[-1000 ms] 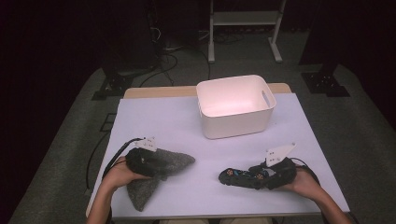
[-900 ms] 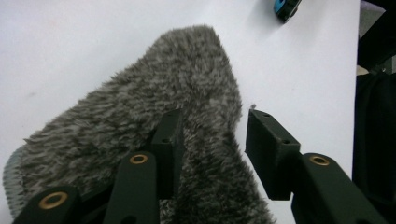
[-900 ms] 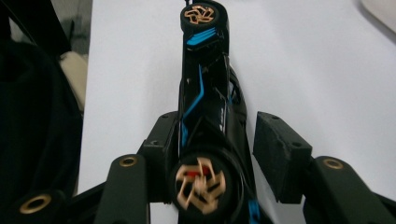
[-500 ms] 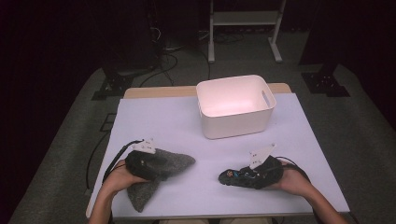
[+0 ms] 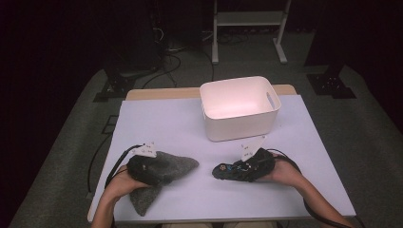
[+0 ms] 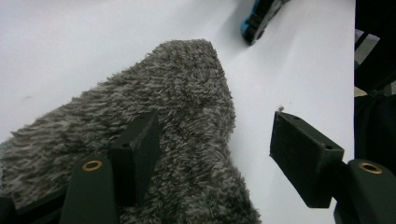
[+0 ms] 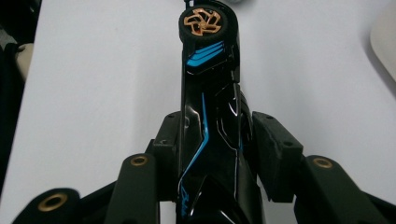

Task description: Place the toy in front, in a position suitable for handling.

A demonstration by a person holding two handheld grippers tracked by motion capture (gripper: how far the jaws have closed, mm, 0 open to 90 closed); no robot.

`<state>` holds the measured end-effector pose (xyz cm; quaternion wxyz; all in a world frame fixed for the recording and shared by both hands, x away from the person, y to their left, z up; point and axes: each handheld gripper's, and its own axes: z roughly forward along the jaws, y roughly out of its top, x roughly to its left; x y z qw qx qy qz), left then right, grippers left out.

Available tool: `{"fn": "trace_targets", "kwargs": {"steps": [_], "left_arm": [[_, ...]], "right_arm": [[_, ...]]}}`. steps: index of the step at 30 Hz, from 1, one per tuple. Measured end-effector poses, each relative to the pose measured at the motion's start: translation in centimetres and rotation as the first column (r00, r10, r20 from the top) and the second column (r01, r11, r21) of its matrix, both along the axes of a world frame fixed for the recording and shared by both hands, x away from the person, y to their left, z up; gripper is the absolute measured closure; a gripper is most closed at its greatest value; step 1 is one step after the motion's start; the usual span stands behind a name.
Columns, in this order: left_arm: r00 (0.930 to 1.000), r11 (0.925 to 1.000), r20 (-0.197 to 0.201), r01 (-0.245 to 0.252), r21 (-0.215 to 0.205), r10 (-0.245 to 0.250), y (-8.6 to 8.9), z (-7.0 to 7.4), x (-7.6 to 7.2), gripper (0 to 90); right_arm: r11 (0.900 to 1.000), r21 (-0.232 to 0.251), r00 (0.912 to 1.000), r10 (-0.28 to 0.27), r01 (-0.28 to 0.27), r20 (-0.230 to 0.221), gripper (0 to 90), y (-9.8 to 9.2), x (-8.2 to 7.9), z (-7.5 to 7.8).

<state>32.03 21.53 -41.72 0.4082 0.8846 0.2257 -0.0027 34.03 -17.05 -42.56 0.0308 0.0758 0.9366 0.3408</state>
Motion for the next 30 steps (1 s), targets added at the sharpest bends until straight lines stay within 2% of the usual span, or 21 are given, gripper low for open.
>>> {"fn": "trace_targets", "kwargs": {"steps": [5,7,11,16,19,20,25,30], "left_arm": [[1.0,1.0,-0.004,0.003,0.001,-0.003,-0.1,-0.1,0.0,32.4],[1.0,1.0,-0.007,0.005,0.004,-0.005,-0.2,-0.1,0.0,32.0],[0.9999,0.9999,-0.007,0.008,0.009,-0.008,-0.3,-0.2,0.0,31.0],[0.9999,0.9999,-0.012,0.008,0.012,-0.008,-0.4,-0.3,-0.1,30.6],[0.9998,0.9999,-0.02,0.008,0.014,-0.008,-0.4,-0.4,-0.1,30.5],[0.9997,0.9998,-0.023,0.013,0.016,-0.013,-0.5,-0.4,-0.1,30.6],[0.9995,0.9995,-0.024,0.023,0.022,-0.022,-0.8,-0.4,-0.2,30.6],[0.9995,0.9995,-0.023,0.023,0.021,-0.023,-0.8,-0.4,-0.2,30.5]], "right_arm": [[1.0,0.025,0.9999,-0.011,0.011,-0.005,53.7,0.2,-0.1,-0.2],[0.999,0.037,0.9994,-0.016,0.017,-0.03,50.3,0.0,-0.2,-0.2],[0.995,0.092,0.9939,-0.03,0.039,-0.106,41.7,-0.3,-0.7,0.0],[0.994,0.095,0.9921,-0.042,0.054,-0.118,35.0,-0.4,-1.2,0.1],[0.994,0.094,0.9949,-0.055,0.063,-0.085,31.1,-0.7,-1.8,0.2],[0.993,0.093,0.9938,-0.065,0.073,-0.09,30.3,-0.8,-1.9,0.2],[0.989,0.115,0.9917,-0.081,0.092,-0.1,32.1,-1.5,-2.2,0.1],[0.99,0.121,0.991,-0.057,0.072,-0.121,35.0,-1.2,-2.2,0.2]]}}
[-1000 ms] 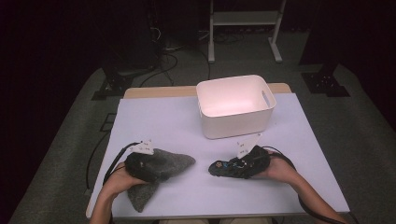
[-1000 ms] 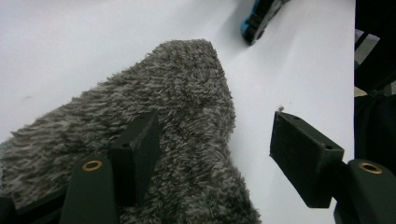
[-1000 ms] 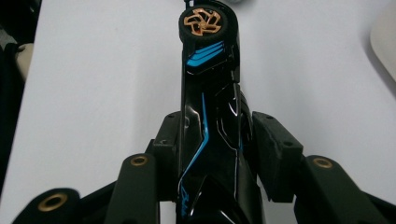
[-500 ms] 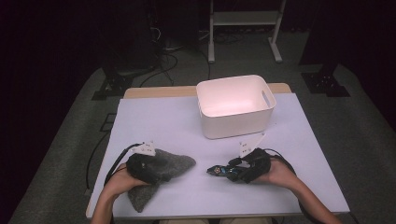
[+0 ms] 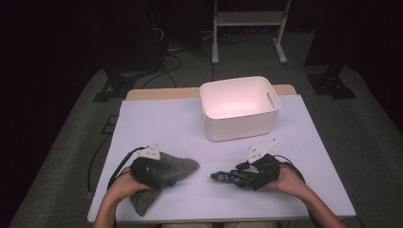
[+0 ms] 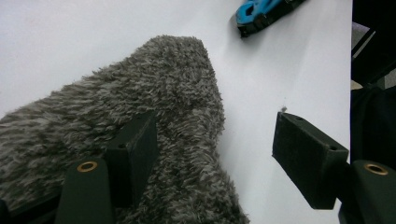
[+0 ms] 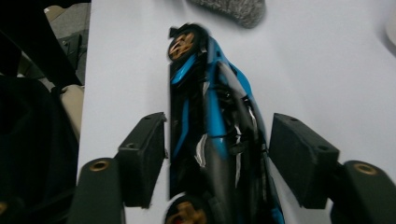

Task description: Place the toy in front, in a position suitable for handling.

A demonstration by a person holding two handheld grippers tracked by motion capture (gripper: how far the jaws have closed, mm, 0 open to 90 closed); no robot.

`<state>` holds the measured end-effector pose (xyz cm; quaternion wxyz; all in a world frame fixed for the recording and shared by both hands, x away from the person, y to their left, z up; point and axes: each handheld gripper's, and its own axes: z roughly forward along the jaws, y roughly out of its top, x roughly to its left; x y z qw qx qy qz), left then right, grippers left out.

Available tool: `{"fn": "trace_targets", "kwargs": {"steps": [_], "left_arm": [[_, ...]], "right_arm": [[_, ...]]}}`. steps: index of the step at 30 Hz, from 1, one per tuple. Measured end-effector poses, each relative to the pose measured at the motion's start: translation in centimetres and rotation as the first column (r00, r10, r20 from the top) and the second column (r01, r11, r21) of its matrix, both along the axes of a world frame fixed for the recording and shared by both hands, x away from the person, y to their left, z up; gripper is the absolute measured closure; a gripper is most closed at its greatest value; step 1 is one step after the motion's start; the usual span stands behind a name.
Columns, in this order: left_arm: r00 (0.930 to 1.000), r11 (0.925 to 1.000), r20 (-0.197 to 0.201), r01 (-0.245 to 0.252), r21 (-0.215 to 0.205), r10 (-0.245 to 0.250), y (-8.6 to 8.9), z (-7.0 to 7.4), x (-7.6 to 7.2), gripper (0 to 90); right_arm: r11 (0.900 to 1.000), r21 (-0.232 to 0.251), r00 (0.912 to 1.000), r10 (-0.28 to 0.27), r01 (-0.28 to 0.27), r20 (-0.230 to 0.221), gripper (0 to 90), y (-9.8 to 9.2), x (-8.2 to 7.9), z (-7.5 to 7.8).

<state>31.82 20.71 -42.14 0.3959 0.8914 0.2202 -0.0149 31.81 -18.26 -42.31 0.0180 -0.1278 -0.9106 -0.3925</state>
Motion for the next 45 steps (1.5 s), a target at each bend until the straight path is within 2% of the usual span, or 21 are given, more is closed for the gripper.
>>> {"fn": "trace_targets", "kwargs": {"steps": [6,10,11,15,16,17,18,22,24,29,32,34,37,39,40,41,42,45], "left_arm": [[1.0,1.0,0.0,0.004,0.003,-0.004,0.0,0.0,-0.1,30.5],[1.0,1.0,-0.001,0.002,0.0,-0.002,0.1,-0.1,-0.1,30.5],[1.0,1.0,-0.001,0.002,-0.001,-0.002,0.1,-0.1,-0.1,30.5],[1.0,0.9999,-0.007,-0.003,-0.011,0.003,0.0,-0.1,-0.1,29.2],[1.0,0.9999,-0.007,0.0,-0.01,0.0,0.0,-0.1,-0.1,29.0],[1.0,1.0,-0.006,-0.001,-0.009,0.001,0.0,-0.2,-0.1,28.7],[1.0,1.0,-0.008,-0.003,-0.008,0.003,0.0,-0.2,-0.1,28.3],[0.9999,0.9999,-0.01,-0.005,-0.011,0.005,0.0,-0.2,-0.1,27.5],[0.9999,0.9999,-0.01,-0.005,-0.009,0.005,0.0,-0.2,-0.1,26.9],[1.0,1.0,-0.008,-0.002,-0.008,0.002,-0.1,-0.2,-0.2,26.2],[1.0,0.9999,-0.008,-0.003,-0.012,0.003,0.0,-0.1,-0.2,25.4],[1.0,0.9999,-0.008,-0.005,-0.013,0.005,0.1,-0.1,-0.2,25.3],[0.9999,0.9999,-0.01,-0.008,-0.012,0.008,0.1,-0.1,-0.2,24.4],[0.9999,0.9999,-0.011,-0.008,-0.012,0.008,0.1,-0.2,-0.2,23.9],[0.9999,0.9999,-0.01,-0.007,-0.012,0.007,0.1,-0.1,-0.2,23.4],[0.9999,0.9999,-0.01,-0.008,-0.012,0.008,0.1,-0.1,-0.2,23.4],[0.9999,0.9999,-0.01,-0.006,-0.012,0.006,0.0,-0.1,-0.2,23.4],[1.0,0.9999,-0.009,-0.003,-0.011,0.003,0.0,-0.1,-0.2,23.2]], "right_arm": [[0.999,-0.025,0.9996,0.029,-0.028,0.001,30.1,1.0,-0.6,-0.3],[0.998,-0.051,0.9993,0.037,-0.036,0.006,26.0,1.4,-1.1,-1.1],[0.998,-0.046,0.9986,0.04,-0.038,0.035,26.2,1.5,-1.4,-1.3],[0.998,-0.042,0.9976,0.038,-0.035,0.057,27.2,1.6,-1.9,-1.2],[0.999,-0.037,0.9971,0.038,-0.036,0.066,20.9,1.6,-2.0,-1.2],[0.997,-0.076,0.9968,0.011,-0.005,0.08,19.3,1.8,-2.1,-1.3],[0.996,-0.085,0.9965,0.012,-0.005,0.082,19.9,1.7,-2.1,-1.5],[0.999,-0.047,0.9983,0.001,0.002,0.059,21.4,1.4,-2.1,-1.8],[0.999,-0.03,0.9993,0.018,-0.017,0.034,21.3,1.6,-2.0,-1.7],[0.997,-0.066,0.9984,0.044,-0.042,0.037,19.8,2.4,-2.0,-1.9],[0.993,-0.106,0.9979,0.057,-0.054,0.032,18.9,3.1,-2.0,-2.4],[0.988,-0.135,0.9954,0.081,-0.073,0.051,23.3,3.3,-1.9,-2.7],[0.983,-0.143,0.9903,0.128,-0.119,0.053,24.6,3.4,-1.6,-2.6],[0.974,-0.167,0.9835,0.168,-0.155,0.068,24.7,3.5,-1.5,-2.4],[0.964,-0.196,0.977,0.2,-0.182,0.074,24.9,3.6,-1.3,-2.1],[0.959,-0.205,0.9736,0.216,-0.198,0.073,24.9,3.5,-1.2,-2.1],[0.959,-0.205,0.9736,0.216,-0.198,0.073,24.9,3.5,-1.2,-2.1],[0.949,-0.221,0.9673,0.245,-0.226,0.065,25.0,3.4,-0.8,-1.9]]}}
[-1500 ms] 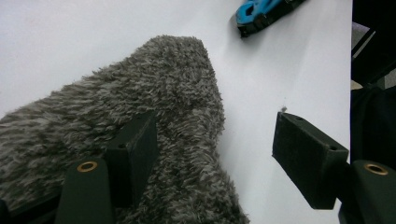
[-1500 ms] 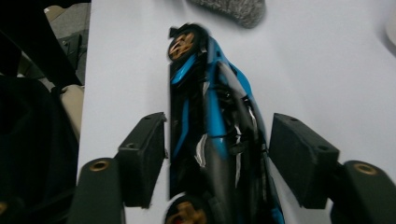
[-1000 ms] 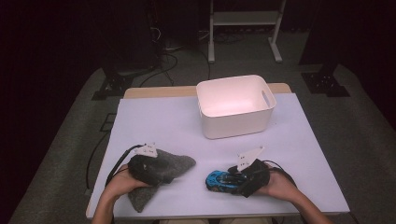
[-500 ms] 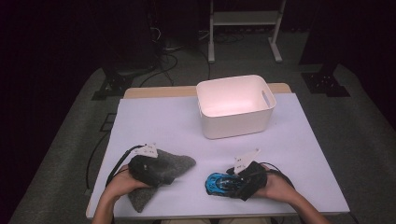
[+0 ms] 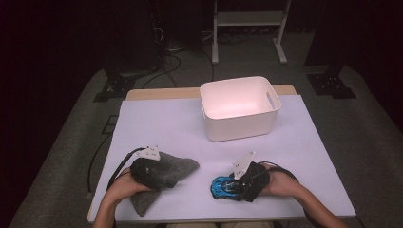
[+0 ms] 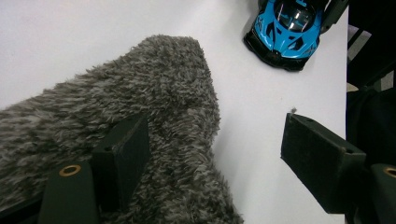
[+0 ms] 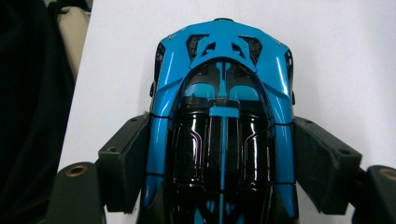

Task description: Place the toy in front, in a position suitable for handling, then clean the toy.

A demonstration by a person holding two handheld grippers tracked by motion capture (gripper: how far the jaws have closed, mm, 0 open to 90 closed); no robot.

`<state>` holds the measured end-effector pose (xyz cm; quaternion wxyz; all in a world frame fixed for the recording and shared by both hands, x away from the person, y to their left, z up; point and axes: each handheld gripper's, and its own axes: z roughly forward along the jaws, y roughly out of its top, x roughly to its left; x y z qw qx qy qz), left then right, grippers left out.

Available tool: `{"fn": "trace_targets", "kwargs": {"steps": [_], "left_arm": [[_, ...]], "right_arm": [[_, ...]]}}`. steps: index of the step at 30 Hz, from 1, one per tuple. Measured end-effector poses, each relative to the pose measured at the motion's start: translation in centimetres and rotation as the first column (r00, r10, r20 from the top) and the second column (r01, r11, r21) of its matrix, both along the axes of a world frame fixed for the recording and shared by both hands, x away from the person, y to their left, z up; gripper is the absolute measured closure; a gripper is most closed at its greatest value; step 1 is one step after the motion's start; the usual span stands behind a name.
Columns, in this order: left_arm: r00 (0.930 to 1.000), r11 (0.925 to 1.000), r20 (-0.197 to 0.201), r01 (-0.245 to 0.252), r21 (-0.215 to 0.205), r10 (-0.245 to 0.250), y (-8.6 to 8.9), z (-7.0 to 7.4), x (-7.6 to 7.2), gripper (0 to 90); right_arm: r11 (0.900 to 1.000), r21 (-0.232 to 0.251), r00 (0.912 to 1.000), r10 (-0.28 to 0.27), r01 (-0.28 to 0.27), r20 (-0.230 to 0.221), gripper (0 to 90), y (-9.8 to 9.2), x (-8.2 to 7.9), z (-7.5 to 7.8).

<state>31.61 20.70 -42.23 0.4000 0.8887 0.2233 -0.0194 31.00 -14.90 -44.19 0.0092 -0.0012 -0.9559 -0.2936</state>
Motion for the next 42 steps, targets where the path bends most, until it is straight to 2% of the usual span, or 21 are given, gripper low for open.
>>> {"fn": "trace_targets", "kwargs": {"steps": [3,7,11,13,17,19,21,24,25,29,31,35,37,40,42], "left_arm": [[1.0,1.0,0.0,-0.007,-0.002,0.007,0.0,0.0,0.0,22.4],[0.9999,0.9999,0.008,-0.01,-0.001,0.01,0.1,0.1,0.0,21.7],[0.9997,0.9998,0.016,-0.018,-0.002,0.018,0.1,0.2,0.0,20.9],[0.9995,0.9997,0.019,-0.024,-0.004,0.024,0.2,0.2,0.0,20.3],[0.9991,0.9995,0.03,-0.031,-0.01,0.031,0.3,0.5,0.0,19.5],[0.9989,0.9993,0.032,-0.034,-0.014,0.035,0.5,0.5,0.0,19.2],[0.9984,0.9989,0.034,-0.046,-0.013,0.046,0.8,0.5,0.0,18.2],[0.998,0.9986,0.035,-0.051,-0.014,0.052,1.0,0.5,0.0,18.1],[0.9977,0.9982,0.035,-0.057,-0.016,0.058,1.1,0.6,0.0,18.1],[0.9963,0.9974,0.047,-0.071,-0.012,0.072,1.1,0.8,0.1,16.4],[0.9961,0.9974,0.052,-0.071,-0.011,0.072,1.0,0.8,0.1,16.4],[0.9953,0.9968,0.054,-0.079,-0.015,0.08,1.0,0.8,0.1,16.2],[0.9945,0.996,0.054,-0.089,-0.006,0.089,0.9,0.8,0.2,12.7],[0.9944,0.9957,0.053,-0.091,-0.021,0.092,0.9,0.9,0.1,12.2],[0.9945,0.9959,0.055,-0.089,-0.018,0.089,0.9,0.8,0.1,12.1]], "right_arm": [[0.999,0.03,0.9996,-0.018,0.019,-0.023,24.9,-0.3,0.1,-0.2],[0.993,0.076,0.9936,-0.08,0.087,-0.079,20.1,-0.7,0.1,-0.6],[0.976,0.164,0.9814,-0.118,0.143,-0.151,20.6,-1.4,0.4,-0.1],[0.971,0.184,0.9786,-0.123,0.153,-0.165,20.5,-1.7,0.5,0.3],[0.962,0.199,0.9741,-0.154,0.186,-0.165,19.9,-2.3,0.9,1.1],[0.954,0.213,0.9701,-0.179,0.212,-0.163,19.4,-2.7,1.3,1.7],[0.945,0.235,0.9644,-0.185,0.227,-0.189,18.9,-3.2,2.1,2.4],[0.944,0.223,0.9631,-0.206,0.242,-0.174,18.6,-3.4,2.6,3.0],[0.945,0.211,0.9638,-0.219,0.248,-0.152,18.2,-3.5,3.1,3.6],[0.947,0.207,0.9654,-0.219,0.245,-0.142,18.3,-3.7,3.9,4.5],[0.948,0.192,0.9646,-0.234,0.254,-0.121,18.3,-4.0,4.6,5.1],[0.943,0.181,0.9588,-0.263,0.279,-0.108,18.3,-4.5,6.0,6.7],[0.937,0.195,0.9564,-0.272,0.289,-0.106,18.3,-5.0,6.4,7.5],[0.932,0.213,0.9554,-0.279,0.294,-0.097,18.4,-5.6,6.6,8.7],[0.933,0.21,0.9564,-0.276,0.291,-0.095,18.3,-5.6,6.7,8.8]]}}
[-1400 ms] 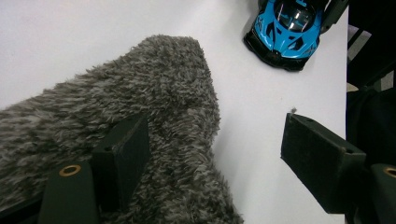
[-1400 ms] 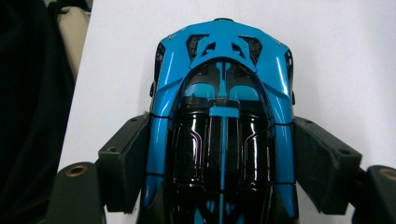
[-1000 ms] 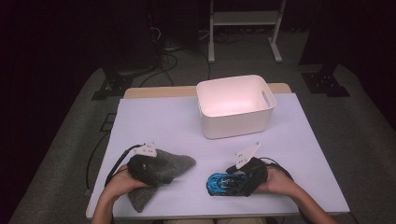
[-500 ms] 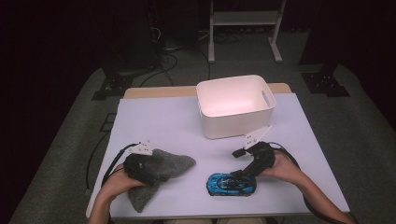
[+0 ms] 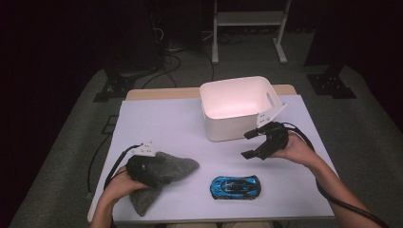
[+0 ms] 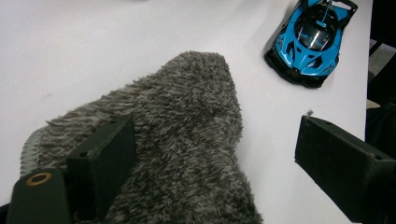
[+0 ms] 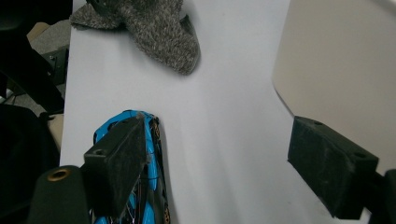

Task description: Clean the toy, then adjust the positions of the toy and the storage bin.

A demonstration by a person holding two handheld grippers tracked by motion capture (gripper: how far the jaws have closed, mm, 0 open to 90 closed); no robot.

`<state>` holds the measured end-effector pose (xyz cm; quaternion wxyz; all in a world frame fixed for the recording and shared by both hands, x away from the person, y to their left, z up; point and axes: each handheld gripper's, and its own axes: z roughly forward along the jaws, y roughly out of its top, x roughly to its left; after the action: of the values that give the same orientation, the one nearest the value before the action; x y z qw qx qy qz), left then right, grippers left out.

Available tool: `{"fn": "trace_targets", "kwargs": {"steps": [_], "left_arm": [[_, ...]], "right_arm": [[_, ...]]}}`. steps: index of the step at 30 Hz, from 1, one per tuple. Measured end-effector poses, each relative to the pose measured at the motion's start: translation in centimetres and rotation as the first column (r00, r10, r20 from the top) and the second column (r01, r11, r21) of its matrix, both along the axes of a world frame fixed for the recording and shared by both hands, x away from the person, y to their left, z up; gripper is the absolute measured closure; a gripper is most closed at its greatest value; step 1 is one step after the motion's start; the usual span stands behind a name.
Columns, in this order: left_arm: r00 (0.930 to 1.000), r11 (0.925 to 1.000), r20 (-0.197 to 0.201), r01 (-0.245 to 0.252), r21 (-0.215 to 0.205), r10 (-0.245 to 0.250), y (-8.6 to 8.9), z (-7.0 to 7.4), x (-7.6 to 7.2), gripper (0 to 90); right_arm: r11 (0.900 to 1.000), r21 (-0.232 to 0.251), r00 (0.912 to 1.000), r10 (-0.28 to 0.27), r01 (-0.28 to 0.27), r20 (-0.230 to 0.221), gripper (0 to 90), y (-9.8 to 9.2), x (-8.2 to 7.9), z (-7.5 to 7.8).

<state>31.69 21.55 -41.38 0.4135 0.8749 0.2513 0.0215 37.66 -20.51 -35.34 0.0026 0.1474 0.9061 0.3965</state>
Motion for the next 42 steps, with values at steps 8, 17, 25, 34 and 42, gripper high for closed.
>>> {"fn": "trace_targets", "kwargs": {"steps": [8,17,25,34,42], "left_arm": [[1.0,1.0,-0.003,0.0,-0.005,0.0,0.2,0.1,0.1,10.9],[1.0,0.9999,-0.007,-0.003,-0.012,0.003,0.7,-0.1,0.3,10.9],[1.0,1.0,-0.009,-0.002,0.0,0.002,0.7,-0.1,0.4,10.9],[0.9999,1.0,-0.011,0.008,0.001,-0.008,0.3,0.0,0.5,10.5],[0.9999,1.0,-0.013,0.006,0.005,-0.006,0.4,-0.1,0.5,10.5]], "right_arm": [[1.0,-0.008,1.0,0.003,-0.003,0.001,20.0,-0.4,0.5,1.2],[1.0,-0.013,0.9996,0.029,-0.029,0.008,22.2,0.0,1.6,2.8],[0.998,-0.045,0.998,0.053,-0.052,0.033,22.2,0.6,2.6,4.3],[0.995,-0.069,0.9958,0.072,-0.068,0.056,22.2,0.8,3.5,6.1],[0.993,-0.099,0.9943,0.073,-0.065,0.078,22.3,1.0,5.2,6.8]]}}
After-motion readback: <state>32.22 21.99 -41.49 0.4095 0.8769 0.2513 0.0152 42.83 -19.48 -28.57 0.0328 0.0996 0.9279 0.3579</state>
